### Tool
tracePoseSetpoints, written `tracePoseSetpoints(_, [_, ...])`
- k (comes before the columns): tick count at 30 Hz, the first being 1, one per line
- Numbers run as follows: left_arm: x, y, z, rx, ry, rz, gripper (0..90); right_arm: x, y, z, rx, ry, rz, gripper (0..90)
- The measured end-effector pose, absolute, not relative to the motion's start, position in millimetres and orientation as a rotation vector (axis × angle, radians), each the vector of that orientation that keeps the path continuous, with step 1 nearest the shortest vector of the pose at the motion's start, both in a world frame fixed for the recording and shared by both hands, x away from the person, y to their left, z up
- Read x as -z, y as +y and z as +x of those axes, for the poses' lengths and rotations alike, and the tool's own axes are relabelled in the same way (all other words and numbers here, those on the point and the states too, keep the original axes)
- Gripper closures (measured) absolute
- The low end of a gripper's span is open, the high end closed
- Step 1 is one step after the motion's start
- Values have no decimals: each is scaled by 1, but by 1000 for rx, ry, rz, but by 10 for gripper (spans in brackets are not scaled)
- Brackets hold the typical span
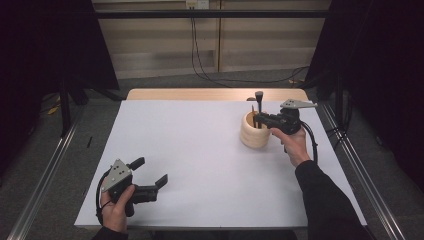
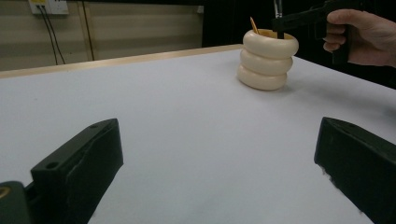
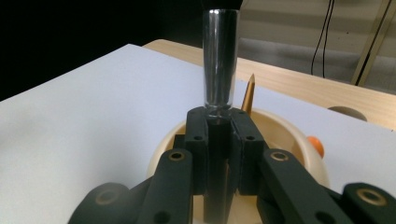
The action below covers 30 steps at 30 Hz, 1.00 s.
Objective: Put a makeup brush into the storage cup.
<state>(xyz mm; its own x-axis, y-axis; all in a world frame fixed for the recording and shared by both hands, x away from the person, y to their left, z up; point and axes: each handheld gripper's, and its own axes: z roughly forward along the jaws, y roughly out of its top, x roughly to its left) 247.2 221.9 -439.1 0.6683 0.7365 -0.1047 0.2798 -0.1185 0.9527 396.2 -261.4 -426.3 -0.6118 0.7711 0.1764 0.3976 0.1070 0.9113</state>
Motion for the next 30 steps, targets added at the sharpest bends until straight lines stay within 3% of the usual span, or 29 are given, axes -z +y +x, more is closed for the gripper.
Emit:
tracePoseSetpoints(22, [439, 223, 248, -488, 829, 1707, 11, 434, -264, 395, -1506, 2052, 1178, 774])
tracePoseSetpoints(30, [439, 223, 249, -489, 834, 1709, 11, 431, -267, 393, -1513, 2032, 1180, 672])
